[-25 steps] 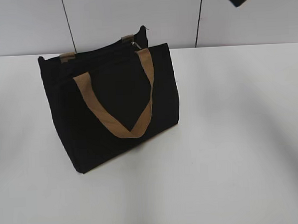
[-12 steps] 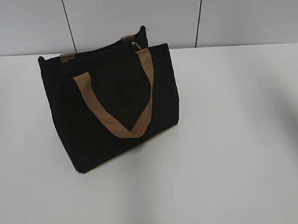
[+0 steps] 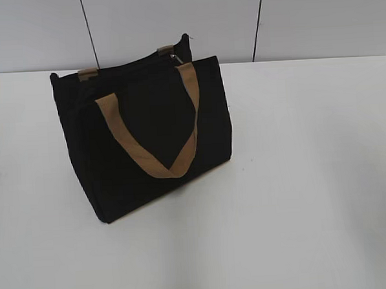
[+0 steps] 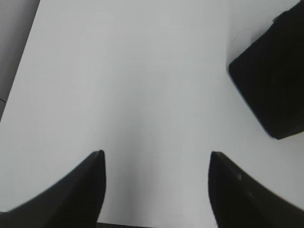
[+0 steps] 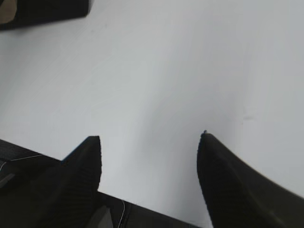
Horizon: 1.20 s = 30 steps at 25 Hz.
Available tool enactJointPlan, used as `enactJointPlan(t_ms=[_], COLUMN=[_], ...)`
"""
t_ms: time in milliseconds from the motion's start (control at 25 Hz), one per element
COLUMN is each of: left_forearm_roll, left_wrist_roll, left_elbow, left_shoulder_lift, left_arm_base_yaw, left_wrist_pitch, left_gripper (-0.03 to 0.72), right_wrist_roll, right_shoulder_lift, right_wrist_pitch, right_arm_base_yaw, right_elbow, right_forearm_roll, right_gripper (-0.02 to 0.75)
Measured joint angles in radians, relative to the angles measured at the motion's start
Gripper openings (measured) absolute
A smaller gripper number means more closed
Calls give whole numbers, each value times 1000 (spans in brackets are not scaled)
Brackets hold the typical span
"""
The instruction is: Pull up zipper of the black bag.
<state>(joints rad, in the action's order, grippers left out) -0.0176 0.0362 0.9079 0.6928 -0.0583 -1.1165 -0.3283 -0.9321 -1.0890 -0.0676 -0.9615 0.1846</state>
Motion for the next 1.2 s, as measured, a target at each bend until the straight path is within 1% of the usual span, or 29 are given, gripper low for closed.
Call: enactJointPlan(t_ms=[80, 240, 520, 720, 880, 1040, 1200], left_forearm_roll=[0, -1, -7, -11, -11, -12, -12], left_wrist_roll=[0, 0, 0, 0, 0, 0, 0], left_elbow=[-60, -171, -319, -334, -357, -367, -367], left_shoulder_lift=[-82, -231, -418, -517, -608, -692, -698], left_arm_base_yaw=[0, 0, 0, 0, 0, 0, 0], left_wrist_pitch=[1, 0, -33, -24, 30, 46, 46], left_gripper=[503, 501, 491, 489, 481, 477, 475], right_wrist_roll=[0, 0, 18, 38, 38, 38, 38], right_shoulder_lift=[66, 200, 363, 472, 551, 627, 702], right_wrist_pitch=[20, 30, 28, 9, 0, -1, -2], right_arm_base_yaw=[0, 0, 0, 0, 0, 0, 0], right_elbow=[100, 251, 452, 479, 487, 490, 492], right_forearm_roll=[0, 3, 6, 6, 6, 6, 6], right_gripper=[484, 484, 484, 484, 484, 484, 484])
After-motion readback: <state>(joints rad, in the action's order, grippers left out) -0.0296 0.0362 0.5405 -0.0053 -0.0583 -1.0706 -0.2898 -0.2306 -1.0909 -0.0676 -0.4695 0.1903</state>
